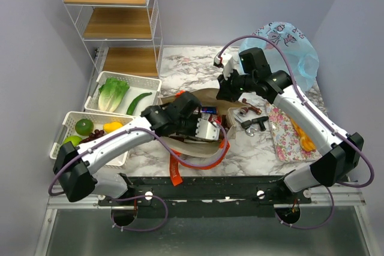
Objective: Untie the knot of the grocery bags and take out the mixed food
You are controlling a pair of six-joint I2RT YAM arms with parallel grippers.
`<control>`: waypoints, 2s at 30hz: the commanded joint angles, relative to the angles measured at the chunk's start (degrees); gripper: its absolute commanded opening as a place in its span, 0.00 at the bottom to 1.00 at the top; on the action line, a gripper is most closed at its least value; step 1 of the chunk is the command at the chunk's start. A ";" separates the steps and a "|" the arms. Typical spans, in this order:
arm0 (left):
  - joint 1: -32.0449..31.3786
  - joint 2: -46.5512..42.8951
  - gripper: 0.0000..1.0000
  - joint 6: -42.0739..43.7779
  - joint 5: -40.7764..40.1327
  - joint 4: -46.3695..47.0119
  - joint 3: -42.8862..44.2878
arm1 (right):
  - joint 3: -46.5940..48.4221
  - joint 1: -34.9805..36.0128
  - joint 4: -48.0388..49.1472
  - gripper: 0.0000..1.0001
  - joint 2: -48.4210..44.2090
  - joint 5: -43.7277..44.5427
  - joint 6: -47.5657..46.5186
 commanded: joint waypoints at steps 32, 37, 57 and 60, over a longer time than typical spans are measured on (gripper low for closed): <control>14.83 -8.01 0.00 -20.46 24.55 -12.90 21.96 | 2.36 0.40 0.86 0.75 -0.02 -2.53 0.41; 14.89 -6.52 0.00 -23.92 26.20 -11.03 23.87 | 5.52 0.40 0.02 0.91 -3.34 -8.44 -4.59; 16.70 -2.52 0.00 -26.59 29.95 -15.15 34.38 | -12.91 10.84 27.27 0.77 -8.34 -11.52 -6.60; 17.03 -2.42 0.00 -27.47 30.28 -15.76 35.75 | -13.41 11.72 28.13 0.47 -7.59 -9.31 -8.32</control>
